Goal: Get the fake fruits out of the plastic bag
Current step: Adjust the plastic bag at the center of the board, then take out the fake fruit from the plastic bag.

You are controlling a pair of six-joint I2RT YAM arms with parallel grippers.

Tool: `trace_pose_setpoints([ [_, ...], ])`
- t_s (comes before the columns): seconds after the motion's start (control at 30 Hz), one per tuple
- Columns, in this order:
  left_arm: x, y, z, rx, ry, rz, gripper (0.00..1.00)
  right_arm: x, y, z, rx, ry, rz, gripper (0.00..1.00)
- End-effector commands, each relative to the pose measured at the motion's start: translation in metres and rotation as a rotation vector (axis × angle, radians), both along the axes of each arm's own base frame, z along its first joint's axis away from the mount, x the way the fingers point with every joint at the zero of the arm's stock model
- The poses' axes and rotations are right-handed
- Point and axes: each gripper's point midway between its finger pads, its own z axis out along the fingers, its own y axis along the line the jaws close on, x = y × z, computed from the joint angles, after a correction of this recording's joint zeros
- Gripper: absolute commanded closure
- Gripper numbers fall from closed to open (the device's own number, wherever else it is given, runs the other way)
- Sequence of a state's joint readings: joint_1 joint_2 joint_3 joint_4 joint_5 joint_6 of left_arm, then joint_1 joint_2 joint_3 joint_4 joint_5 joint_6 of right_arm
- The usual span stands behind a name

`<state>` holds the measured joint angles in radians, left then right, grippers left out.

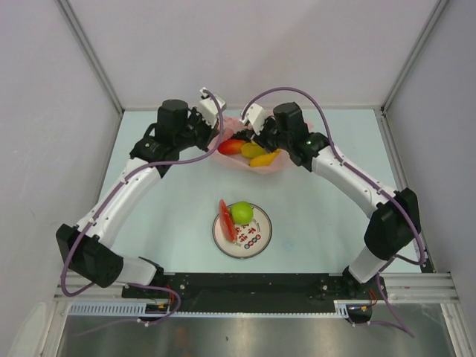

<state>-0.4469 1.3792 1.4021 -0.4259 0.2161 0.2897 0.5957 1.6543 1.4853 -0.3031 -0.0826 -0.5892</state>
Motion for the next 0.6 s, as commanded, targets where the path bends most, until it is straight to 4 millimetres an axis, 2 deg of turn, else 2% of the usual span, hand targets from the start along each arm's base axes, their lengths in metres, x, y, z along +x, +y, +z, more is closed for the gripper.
trace_pose_setpoints([
  [0.0, -0.001, -0.008, 0.005, -0.059, -0.001, -0.008, 1.00, -0.022, 0.024, -0.022, 0.028, 0.091, 0.137, 0.66],
  [0.07, -0.002, -0.007, 0.005, -0.062, -0.001, -0.002, 1.00, -0.017, 0.029, -0.039, 0.001, 0.110, 0.150, 0.73],
  [0.1, -0.003, -0.007, 0.003, -0.063, 0.008, 0.001, 1.00, -0.011, 0.030, -0.061, -0.023, 0.139, 0.143, 0.74],
  [0.13, -0.004, -0.006, 0.003, -0.066, 0.009, 0.002, 1.00, -0.007, 0.030, -0.068, -0.027, 0.148, 0.128, 0.76],
  [0.17, -0.004, -0.006, 0.003, -0.067, 0.011, 0.002, 1.00, 0.005, 0.026, -0.072, -0.021, 0.137, 0.095, 0.76],
  [0.2, -0.004, -0.007, 0.003, -0.072, 0.013, 0.004, 1.00, 0.013, 0.025, -0.090, -0.031, 0.166, 0.071, 0.76],
  [0.27, -0.006, -0.007, 0.004, -0.075, 0.014, 0.003, 1.00, 0.034, 0.019, -0.092, -0.011, 0.170, 0.000, 0.69],
  [0.3, -0.007, -0.006, 0.003, -0.075, 0.014, 0.002, 1.00, 0.041, 0.018, -0.093, -0.009, 0.169, -0.019, 0.62],
  [0.4, -0.011, -0.006, -0.005, -0.061, 0.027, -0.016, 1.00, 0.069, 0.015, -0.096, -0.032, 0.138, -0.045, 0.52],
  [0.43, -0.012, -0.005, -0.009, -0.052, 0.038, -0.019, 1.00, 0.075, 0.015, -0.104, -0.047, 0.132, -0.038, 0.50],
  [0.47, -0.014, -0.007, -0.014, -0.048, 0.049, -0.030, 1.00, 0.086, 0.017, -0.096, -0.058, 0.072, -0.017, 0.48],
  [0.53, -0.017, -0.008, -0.017, -0.047, 0.061, -0.039, 1.00, 0.100, 0.016, -0.100, -0.076, 0.045, -0.004, 0.42],
  [0.57, -0.019, -0.009, -0.020, -0.048, 0.071, -0.050, 1.00, 0.107, 0.021, -0.093, -0.069, 0.023, 0.016, 0.41],
])
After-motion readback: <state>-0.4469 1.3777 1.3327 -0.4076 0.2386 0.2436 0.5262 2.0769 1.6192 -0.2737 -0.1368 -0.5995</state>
